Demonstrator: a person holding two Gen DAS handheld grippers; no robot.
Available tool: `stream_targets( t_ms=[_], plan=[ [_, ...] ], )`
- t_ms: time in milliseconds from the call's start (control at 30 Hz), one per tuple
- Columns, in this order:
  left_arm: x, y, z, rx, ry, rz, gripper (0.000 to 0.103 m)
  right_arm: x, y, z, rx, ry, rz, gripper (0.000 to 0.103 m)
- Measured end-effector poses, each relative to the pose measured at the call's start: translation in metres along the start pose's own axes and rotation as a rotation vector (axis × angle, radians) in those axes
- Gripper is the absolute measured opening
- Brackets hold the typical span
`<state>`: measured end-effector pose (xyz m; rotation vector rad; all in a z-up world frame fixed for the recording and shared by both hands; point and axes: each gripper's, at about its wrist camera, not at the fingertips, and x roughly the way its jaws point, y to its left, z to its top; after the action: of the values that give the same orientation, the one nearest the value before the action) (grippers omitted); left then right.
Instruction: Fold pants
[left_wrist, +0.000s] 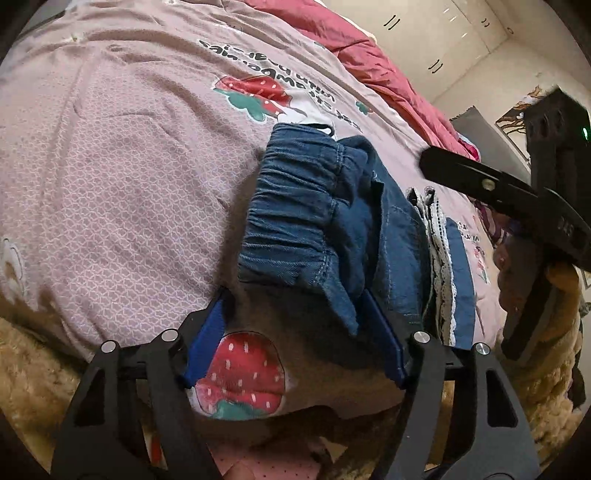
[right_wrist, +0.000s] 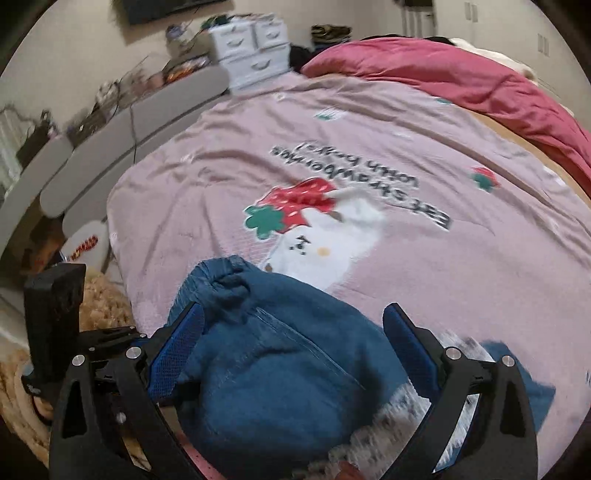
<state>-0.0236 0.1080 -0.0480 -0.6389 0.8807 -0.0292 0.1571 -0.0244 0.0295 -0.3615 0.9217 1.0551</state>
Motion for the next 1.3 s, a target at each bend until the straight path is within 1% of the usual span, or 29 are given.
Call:
stream_targets(
  t_ms=[200, 267, 367, 433, 500, 533, 567, 600, 667, 733, 767, 867, 933, 1067, 1133, 1200, 1300],
  plan=[
    [0.004, -0.002, 0.001, 0.025, -0.019, 0.009, 0.061, 0.031, 0.021, 0.013, -0.088, 0.073, 0.021, 0.097],
    [0.004, -0.001, 0.002, 0.026, -0.021, 0.004, 0.061, 0.039, 0.023, 0.018, -0.091, 0.084, 0.026, 0.097],
    [0.005, 0.001, 0.003, 0.023, -0.022, -0.004, 0.061, 0.05, 0.026, 0.023, -0.09, 0.105, 0.083, 0.096],
    [0.006, 0.001, 0.004, 0.022, -0.025, -0.008, 0.061, 0.059, 0.027, 0.024, -0.097, 0.138, 0.142, 0.095],
    [0.006, 0.002, 0.005, 0.021, -0.029, -0.008, 0.061, 0.071, 0.024, 0.021, -0.094, 0.171, 0.157, 0.082],
    [0.006, 0.001, 0.004, 0.02, -0.031, -0.008, 0.061, 0.075, 0.023, 0.019, -0.091, 0.185, 0.178, 0.07],
    [0.006, 0.002, 0.005, 0.017, -0.032, -0.011, 0.062, 0.078, 0.022, 0.016, -0.088, 0.192, 0.202, 0.065],
    [0.005, 0.002, 0.004, 0.014, -0.034, -0.013, 0.063, 0.078, 0.022, 0.014, -0.093, 0.188, 0.201, 0.064],
    [0.004, 0.003, 0.003, 0.007, -0.038, -0.025, 0.066, 0.072, 0.023, 0.012, -0.103, 0.171, 0.211, 0.055],
    [0.002, 0.002, 0.003, 0.013, -0.049, -0.039, 0.075, 0.066, 0.024, 0.011, -0.108, 0.158, 0.206, 0.05],
    [0.001, 0.0, 0.002, 0.019, -0.056, -0.039, 0.077, 0.061, 0.025, 0.011, -0.118, 0.145, 0.202, 0.047],
    [0.0, -0.003, 0.002, 0.022, -0.064, -0.027, 0.078, 0.047, 0.02, 0.011, -0.107, 0.114, 0.23, 0.043],
    [-0.003, -0.005, 0.003, 0.014, -0.072, -0.026, 0.08, 0.037, 0.016, 0.012, -0.088, 0.093, 0.255, 0.042],
    [-0.007, -0.016, 0.005, 0.035, -0.09, -0.02, 0.083, 0.013, 0.007, 0.01, -0.064, 0.041, 0.319, 0.041],
    [-0.004, -0.025, 0.007, 0.023, -0.077, -0.052, 0.083, 0.001, 0.004, 0.007, -0.061, 0.018, 0.343, 0.041],
    [0.0, -0.031, 0.01, 0.006, -0.054, -0.1, 0.083, -0.009, 0.002, 0.008, -0.059, -0.001, 0.355, 0.041],
    [0.011, -0.037, 0.014, -0.049, -0.006, -0.18, 0.083, -0.024, -0.007, 0.004, -0.046, -0.034, 0.377, 0.041]
  ],
)
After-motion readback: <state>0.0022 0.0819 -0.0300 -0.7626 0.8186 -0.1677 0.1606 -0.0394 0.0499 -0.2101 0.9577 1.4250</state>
